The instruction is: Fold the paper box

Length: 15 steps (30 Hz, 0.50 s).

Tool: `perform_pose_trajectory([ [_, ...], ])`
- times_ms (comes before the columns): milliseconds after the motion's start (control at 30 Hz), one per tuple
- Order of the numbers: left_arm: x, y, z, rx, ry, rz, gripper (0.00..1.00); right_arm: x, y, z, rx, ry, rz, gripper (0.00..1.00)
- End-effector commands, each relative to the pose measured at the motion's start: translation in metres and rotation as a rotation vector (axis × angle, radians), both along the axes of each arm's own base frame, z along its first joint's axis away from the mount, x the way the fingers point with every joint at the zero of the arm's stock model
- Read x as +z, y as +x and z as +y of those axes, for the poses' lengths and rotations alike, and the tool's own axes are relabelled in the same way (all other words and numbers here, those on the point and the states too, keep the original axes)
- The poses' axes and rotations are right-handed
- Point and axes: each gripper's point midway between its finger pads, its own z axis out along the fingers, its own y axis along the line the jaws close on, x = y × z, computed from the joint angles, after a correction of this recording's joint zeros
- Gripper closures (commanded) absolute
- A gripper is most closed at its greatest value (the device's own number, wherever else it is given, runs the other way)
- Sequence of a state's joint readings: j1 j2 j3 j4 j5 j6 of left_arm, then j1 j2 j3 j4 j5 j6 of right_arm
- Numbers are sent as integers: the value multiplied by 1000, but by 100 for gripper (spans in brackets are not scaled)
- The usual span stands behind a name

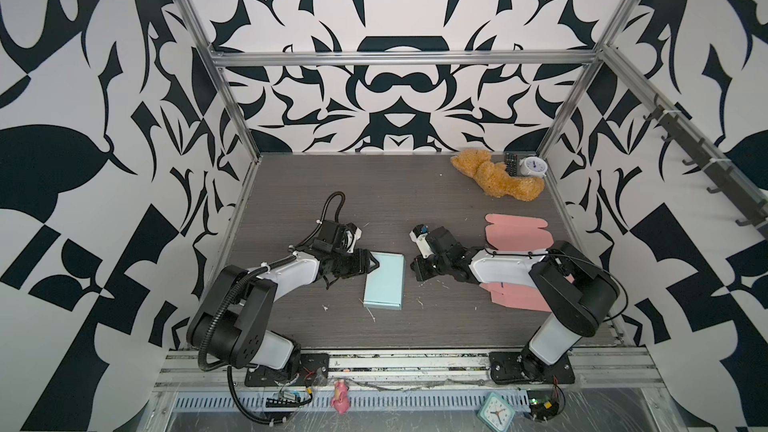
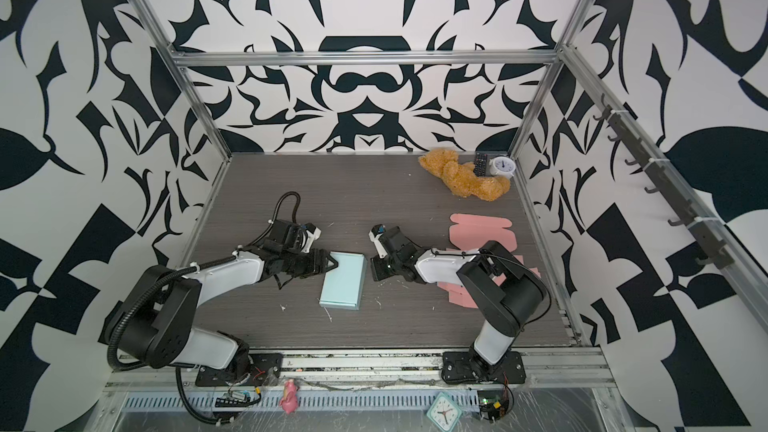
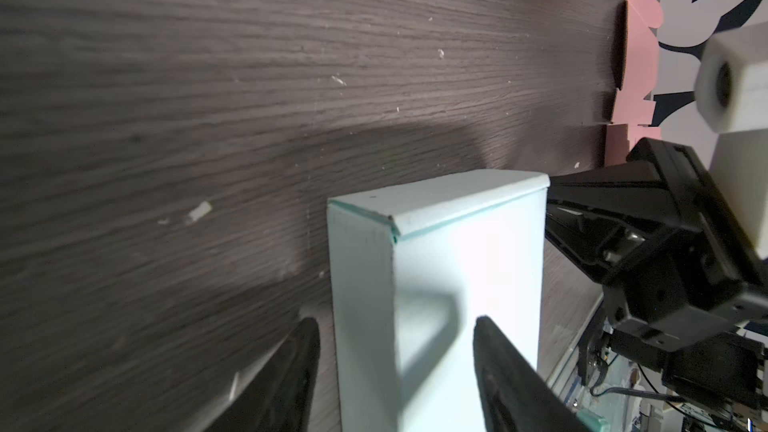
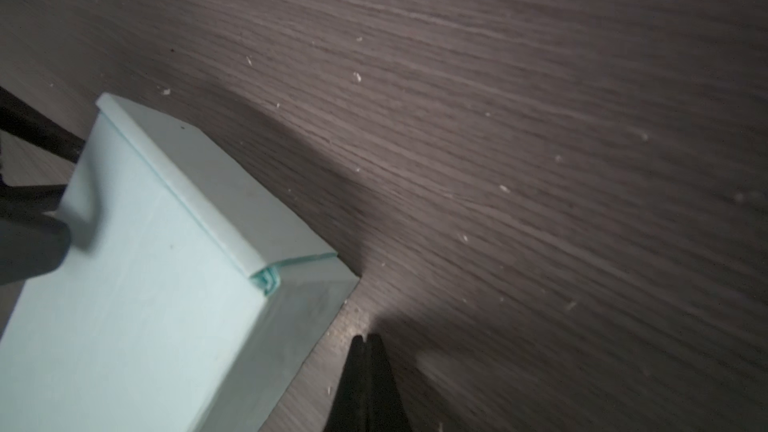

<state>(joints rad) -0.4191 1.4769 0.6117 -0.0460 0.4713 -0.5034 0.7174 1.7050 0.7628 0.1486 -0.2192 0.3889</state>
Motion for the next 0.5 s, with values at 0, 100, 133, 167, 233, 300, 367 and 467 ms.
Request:
perform_pose_trajectory([
  [0, 10, 7, -8, -24, -43, -28, 40, 15, 14, 14, 18, 47, -45, 100],
  [100, 9, 5, -10, -22, -59, -20, 41, 13, 17, 17, 17, 49, -41, 100],
  [133, 8, 5, -10, -21, -62, -18, 42, 12, 17, 18, 18, 50, -37, 100],
  [167, 8, 5, -10, -22, -64, -16, 43, 11, 18, 19, 18, 55, -34, 100],
  [233, 7, 5, -11, -22, -67, -13, 43, 10, 16, 22, 26, 66, -23, 100],
  [300, 8, 5, -13, -22, -76, -14, 44, 10, 15, 25, 30, 81, -11, 100],
  [367, 8, 6, -14, -22, -77, -17, 45, 11, 13, 27, 37, 88, -10, 100],
  [467, 8, 7, -16, -26, -80, -15, 46, 13, 8, 33, 52, 98, -10, 100],
])
